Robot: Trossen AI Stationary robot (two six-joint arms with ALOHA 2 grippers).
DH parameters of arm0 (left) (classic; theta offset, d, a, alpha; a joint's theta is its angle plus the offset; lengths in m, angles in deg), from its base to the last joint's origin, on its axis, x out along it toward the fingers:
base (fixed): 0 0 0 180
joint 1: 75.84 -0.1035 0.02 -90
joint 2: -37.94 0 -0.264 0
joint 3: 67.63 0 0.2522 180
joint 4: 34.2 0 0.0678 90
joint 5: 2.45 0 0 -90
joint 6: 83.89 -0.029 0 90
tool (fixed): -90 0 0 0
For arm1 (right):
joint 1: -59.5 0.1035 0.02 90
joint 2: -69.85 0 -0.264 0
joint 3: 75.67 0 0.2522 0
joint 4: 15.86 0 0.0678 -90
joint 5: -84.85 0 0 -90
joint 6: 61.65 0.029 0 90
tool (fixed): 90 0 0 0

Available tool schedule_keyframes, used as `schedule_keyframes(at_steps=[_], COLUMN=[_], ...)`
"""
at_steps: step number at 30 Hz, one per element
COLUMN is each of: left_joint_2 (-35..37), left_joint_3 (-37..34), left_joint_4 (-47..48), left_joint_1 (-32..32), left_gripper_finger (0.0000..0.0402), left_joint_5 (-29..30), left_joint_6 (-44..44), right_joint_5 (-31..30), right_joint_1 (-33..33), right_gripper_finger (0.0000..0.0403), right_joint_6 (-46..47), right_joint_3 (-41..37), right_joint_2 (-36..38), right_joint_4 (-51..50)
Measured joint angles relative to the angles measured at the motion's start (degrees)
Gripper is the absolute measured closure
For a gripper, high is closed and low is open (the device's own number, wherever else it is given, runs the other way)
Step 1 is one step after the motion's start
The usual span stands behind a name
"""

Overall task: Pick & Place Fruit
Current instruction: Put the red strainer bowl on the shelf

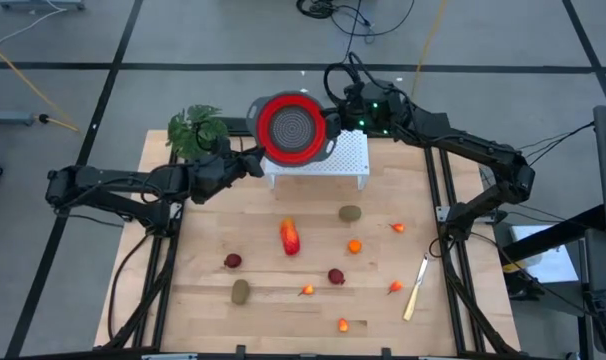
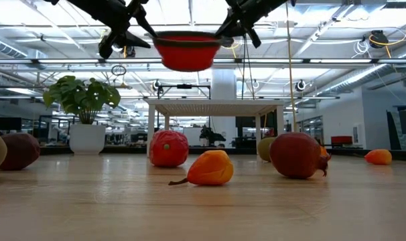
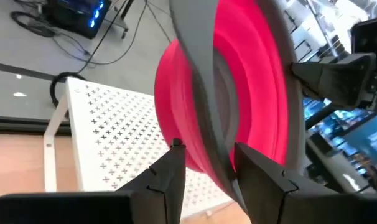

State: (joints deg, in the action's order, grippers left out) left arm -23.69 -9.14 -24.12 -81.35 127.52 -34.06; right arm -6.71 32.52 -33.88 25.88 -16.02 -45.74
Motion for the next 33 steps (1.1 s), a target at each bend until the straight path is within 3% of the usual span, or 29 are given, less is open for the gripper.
schedule_keyframes(at_steps=[8,21,25,29,33], left_joint_2=[-0.1,-1.2,-1.9,-1.8,-1.8], left_joint_3=[0.0,0.0,0.0,0.0,0.0], left_joint_4=[-3.0,-3.8,-3.6,-3.7,-2.9], left_joint_1=[-2.3,-4.6,-5.1,-5.1,-5.1], left_gripper_finger=[0.0266,0.0268,0.0305,0.0382,0.0387], left_joint_5=[-5.2,-7.1,-9.1,-9.5,-9.5], left_joint_6=[1.9,3.4,4.8,5.0,5.4], right_joint_5=[0.0,-1.4,-4.4,-4.0,-0.8], right_joint_1=[0.6,3.4,4.3,4.3,4.2], right_gripper_finger=[0.0394,0.0394,0.0394,0.0386,0.0351], right_joint_6=[0.9,1.6,0.4,-0.1,-1.1], right_joint_3=[0.0,0.0,0.0,0.0,0.0], right_joint_2=[-0.1,-0.1,-0.1,-0.1,-0.1], right_joint_4=[-0.3,1.2,0.5,0.8,1.3])
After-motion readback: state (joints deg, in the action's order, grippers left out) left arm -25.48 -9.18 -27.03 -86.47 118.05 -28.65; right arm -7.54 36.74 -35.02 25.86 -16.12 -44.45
